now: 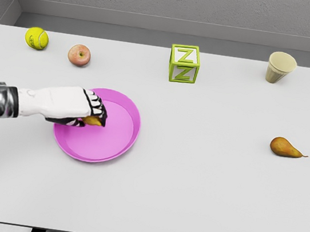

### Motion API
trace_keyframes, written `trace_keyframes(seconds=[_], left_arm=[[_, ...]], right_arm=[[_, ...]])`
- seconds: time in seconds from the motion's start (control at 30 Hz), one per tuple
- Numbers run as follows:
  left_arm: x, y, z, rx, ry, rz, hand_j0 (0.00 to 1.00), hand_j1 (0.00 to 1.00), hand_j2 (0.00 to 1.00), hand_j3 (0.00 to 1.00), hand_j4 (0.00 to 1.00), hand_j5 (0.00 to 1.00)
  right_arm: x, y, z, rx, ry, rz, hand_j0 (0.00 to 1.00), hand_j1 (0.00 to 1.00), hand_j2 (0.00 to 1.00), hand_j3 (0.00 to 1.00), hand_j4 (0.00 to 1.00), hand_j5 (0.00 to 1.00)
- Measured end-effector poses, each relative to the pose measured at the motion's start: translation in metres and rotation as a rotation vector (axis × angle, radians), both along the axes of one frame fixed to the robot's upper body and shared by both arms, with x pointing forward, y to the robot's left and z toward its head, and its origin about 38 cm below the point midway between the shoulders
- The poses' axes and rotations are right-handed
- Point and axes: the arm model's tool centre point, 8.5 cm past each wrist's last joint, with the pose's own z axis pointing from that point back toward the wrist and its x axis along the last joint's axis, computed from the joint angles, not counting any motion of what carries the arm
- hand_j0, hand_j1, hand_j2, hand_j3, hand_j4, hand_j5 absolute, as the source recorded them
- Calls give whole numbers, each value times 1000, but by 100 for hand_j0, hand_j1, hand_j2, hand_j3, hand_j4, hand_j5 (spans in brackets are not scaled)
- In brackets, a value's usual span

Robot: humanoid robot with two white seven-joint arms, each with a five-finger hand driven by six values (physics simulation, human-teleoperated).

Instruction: Put the lemon on the plate with left arm

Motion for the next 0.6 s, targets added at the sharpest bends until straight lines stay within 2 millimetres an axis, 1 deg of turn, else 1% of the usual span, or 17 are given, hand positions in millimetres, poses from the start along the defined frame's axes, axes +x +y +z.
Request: trace_keyframes(seconds=[0.13,0.2,0.23,0.27,0.33,0.43,0.47,0.53,0.6], left_arm=[[0,-5,-1,-13,2,-8,100,100,100,100,100,100],[3,-4,6,-14,-17,-5,100,100,100,100,100,100],[3,0,8,-15,-19,5,100,100,100,100,100,100],[5,9,13,-14,-30,25,100,100,100,100,100,100],[9,29,30,-20,-61,74,100,100,100,100,100,100],[21,72,46,-41,-68,190,100,100,100,100,100,100],[24,83,50,-47,-69,221,100,100,100,100,100,100],[23,97,44,-51,-46,261,100,100,100,100,100,100],[24,104,45,-55,-44,279,100,100,100,100,100,100]], right_arm=[[0,0,0,0,0,0,100,100,100,100,100,100],[0,0,0,0,0,0,100,100,100,100,100,100],[0,0,0,0,0,0,100,100,100,100,100,100],[0,0,0,0,0,0,100,100,100,100,100,100],[0,0,0,0,0,0,100,100,100,100,100,100],[0,0,0,0,0,0,100,100,100,100,100,100],[0,0,0,0,0,0,100,100,100,100,100,100],[0,0,0,0,0,0,100,100,100,100,100,100],[0,0,0,0,0,0,100,100,100,100,100,100]])
